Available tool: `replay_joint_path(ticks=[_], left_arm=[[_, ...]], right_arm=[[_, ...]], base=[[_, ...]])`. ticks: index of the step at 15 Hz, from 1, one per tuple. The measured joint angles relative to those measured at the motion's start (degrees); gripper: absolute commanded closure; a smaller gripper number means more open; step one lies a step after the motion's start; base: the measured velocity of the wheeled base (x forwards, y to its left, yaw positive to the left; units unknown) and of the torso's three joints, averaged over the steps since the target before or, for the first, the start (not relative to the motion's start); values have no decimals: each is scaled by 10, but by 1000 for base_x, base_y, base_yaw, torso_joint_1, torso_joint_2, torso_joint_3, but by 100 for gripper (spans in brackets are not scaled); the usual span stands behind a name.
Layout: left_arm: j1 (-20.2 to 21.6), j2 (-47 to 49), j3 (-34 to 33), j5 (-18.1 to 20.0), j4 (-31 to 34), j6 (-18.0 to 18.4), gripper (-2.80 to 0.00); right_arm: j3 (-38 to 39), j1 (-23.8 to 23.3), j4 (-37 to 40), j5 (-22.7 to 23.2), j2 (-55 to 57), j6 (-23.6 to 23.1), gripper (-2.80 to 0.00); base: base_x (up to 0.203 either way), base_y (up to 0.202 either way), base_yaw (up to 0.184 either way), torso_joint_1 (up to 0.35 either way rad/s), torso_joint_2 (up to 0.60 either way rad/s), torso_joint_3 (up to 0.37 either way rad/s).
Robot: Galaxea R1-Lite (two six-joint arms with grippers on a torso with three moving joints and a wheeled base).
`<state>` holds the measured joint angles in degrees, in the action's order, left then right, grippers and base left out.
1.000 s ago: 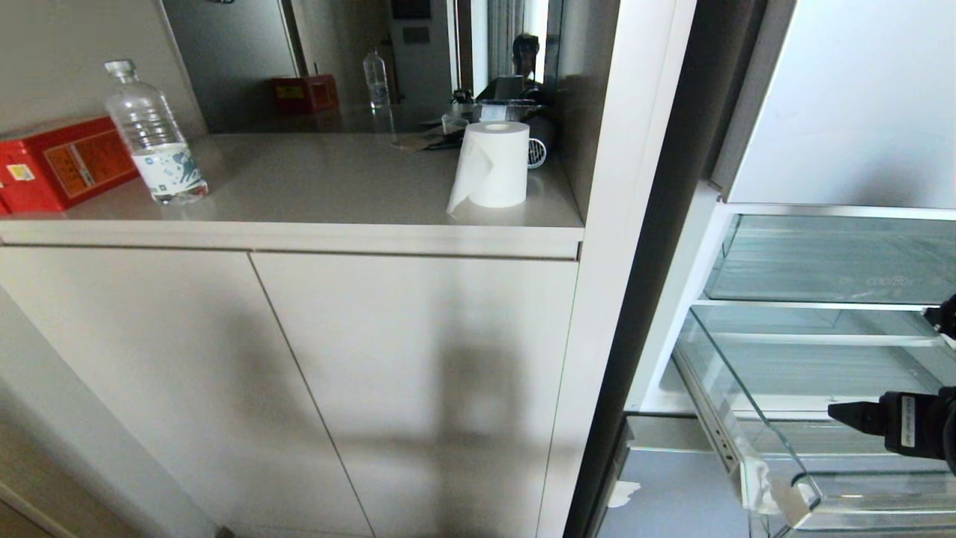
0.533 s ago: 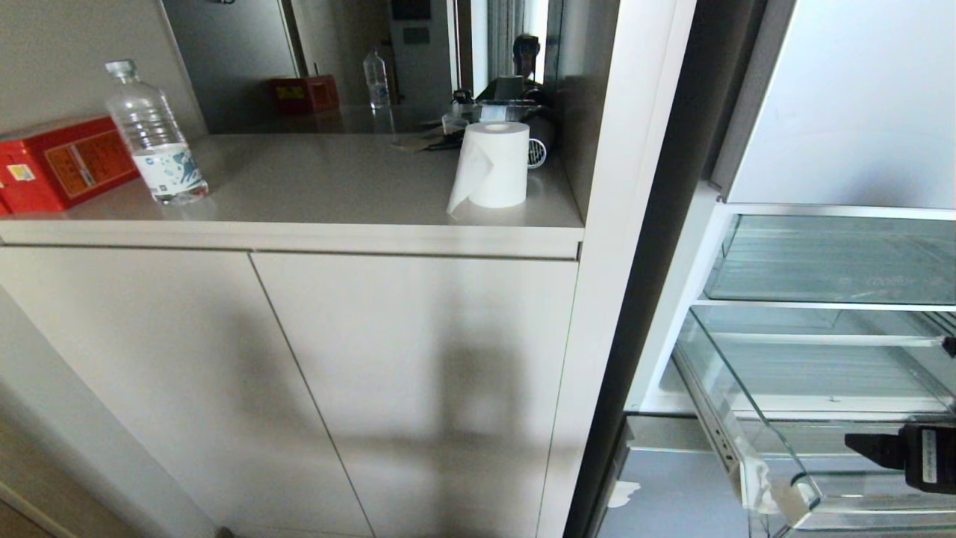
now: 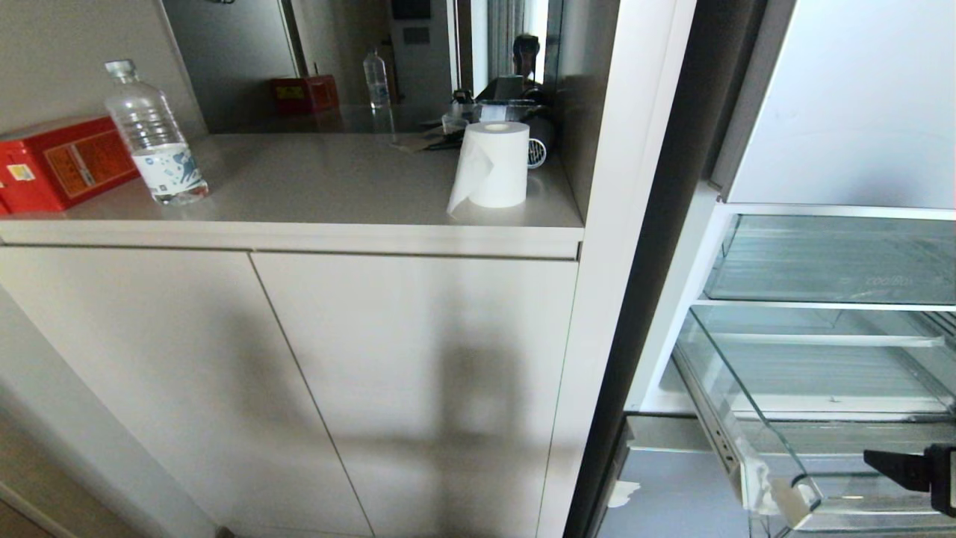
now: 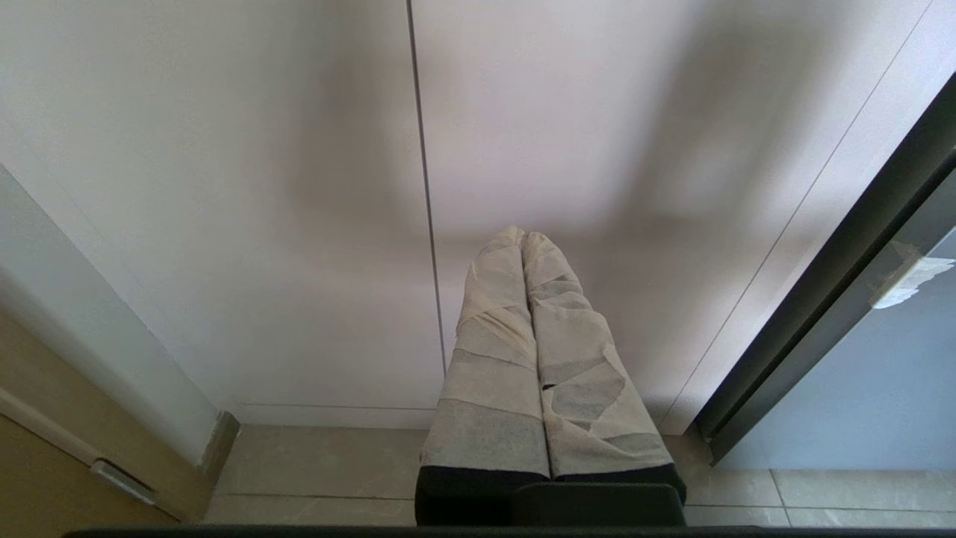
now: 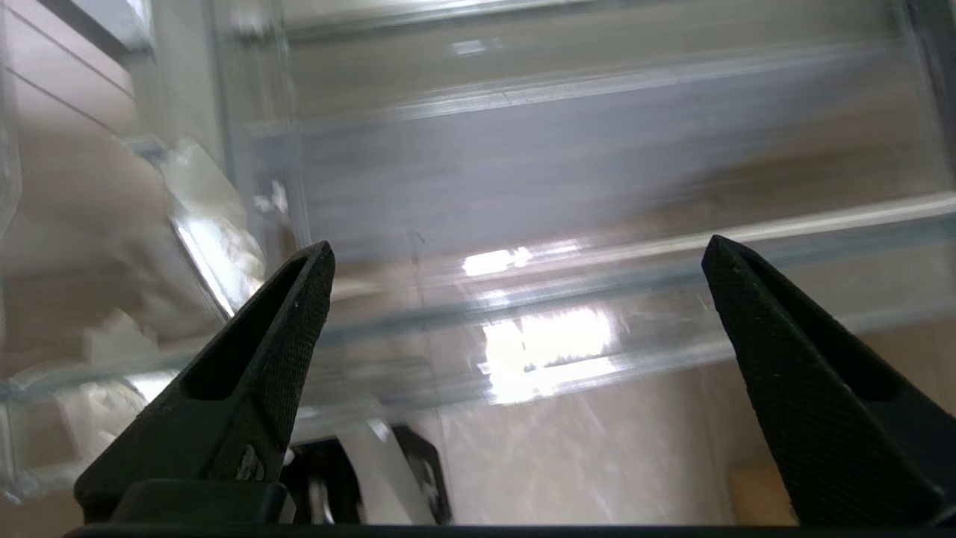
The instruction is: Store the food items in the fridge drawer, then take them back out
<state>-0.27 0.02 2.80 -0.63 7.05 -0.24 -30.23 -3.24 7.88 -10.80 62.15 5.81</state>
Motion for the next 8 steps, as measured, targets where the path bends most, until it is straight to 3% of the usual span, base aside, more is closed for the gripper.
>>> replay_joint_path(ticks=[8], left_arm=[[0, 0, 0, 0, 0, 0, 0]], right_arm=[[-13, 0, 38, 3, -49, 6, -280]], base=[[0, 0, 0, 0, 0, 0]])
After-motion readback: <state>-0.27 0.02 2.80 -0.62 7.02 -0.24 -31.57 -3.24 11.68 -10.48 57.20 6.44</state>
